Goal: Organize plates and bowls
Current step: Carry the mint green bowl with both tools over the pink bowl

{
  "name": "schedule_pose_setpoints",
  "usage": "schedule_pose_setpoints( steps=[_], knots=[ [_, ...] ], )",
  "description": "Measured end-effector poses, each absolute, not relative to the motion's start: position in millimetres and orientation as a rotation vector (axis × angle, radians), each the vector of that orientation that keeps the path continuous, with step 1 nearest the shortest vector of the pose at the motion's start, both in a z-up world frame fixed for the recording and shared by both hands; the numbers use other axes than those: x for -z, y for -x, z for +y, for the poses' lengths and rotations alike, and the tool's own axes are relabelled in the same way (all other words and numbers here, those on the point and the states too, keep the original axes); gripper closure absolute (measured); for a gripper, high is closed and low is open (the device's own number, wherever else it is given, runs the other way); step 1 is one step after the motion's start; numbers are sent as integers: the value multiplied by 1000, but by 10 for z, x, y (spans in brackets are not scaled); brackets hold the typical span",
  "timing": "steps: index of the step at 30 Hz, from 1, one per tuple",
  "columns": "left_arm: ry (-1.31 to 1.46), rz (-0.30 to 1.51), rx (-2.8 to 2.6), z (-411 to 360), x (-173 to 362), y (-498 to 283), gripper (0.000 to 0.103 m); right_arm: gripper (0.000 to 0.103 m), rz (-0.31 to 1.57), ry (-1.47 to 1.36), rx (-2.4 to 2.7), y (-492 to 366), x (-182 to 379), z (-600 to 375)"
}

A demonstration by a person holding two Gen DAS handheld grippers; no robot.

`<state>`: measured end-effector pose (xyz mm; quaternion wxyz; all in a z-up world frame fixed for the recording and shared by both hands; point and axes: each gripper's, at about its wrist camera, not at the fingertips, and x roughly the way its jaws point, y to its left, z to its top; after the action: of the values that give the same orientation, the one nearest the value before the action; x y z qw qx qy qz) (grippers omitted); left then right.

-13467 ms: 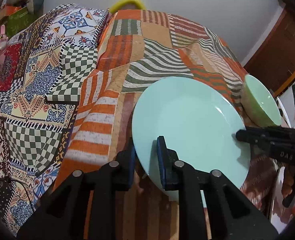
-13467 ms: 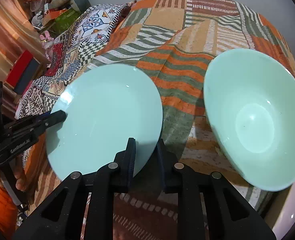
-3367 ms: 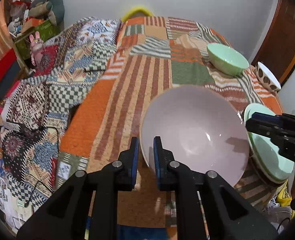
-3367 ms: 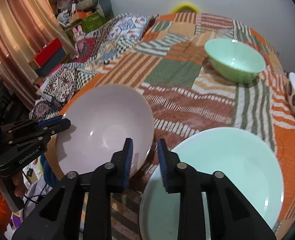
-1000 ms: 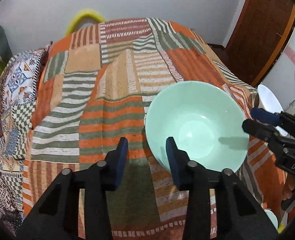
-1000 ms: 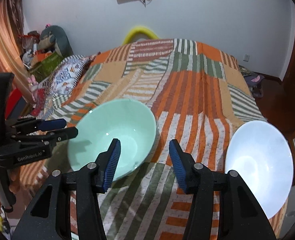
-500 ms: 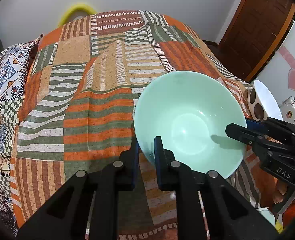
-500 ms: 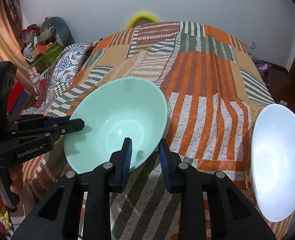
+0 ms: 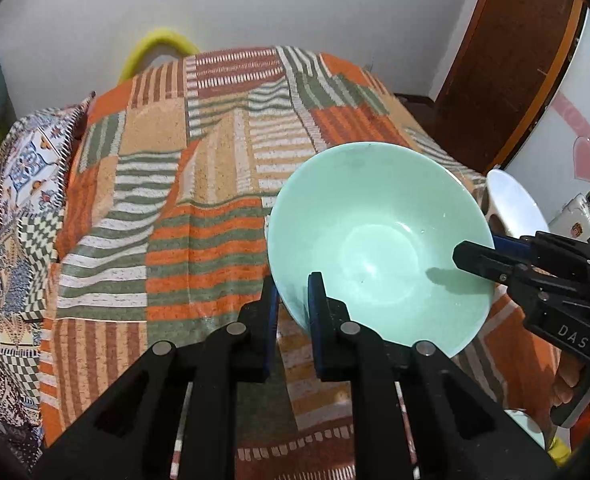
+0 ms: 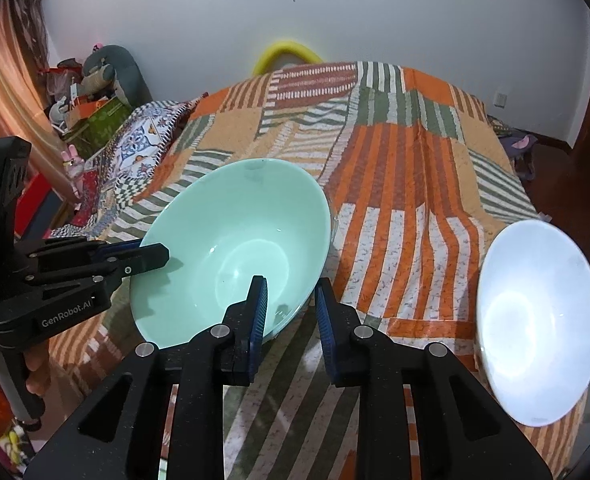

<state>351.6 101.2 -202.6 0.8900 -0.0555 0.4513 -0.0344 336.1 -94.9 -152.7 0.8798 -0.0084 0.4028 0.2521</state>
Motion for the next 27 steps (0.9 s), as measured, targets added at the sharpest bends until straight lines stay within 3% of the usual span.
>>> schedule_pose_setpoints(
  steps=[20,27],
  knots=[
    [87,748,-1,1098,937,-2113,89,81,681,10,-632,-2396,738,-833],
    [83,723,-35,1109,797,-1559,89,81,649,18,-671,-1973,648,-750]
  ],
)
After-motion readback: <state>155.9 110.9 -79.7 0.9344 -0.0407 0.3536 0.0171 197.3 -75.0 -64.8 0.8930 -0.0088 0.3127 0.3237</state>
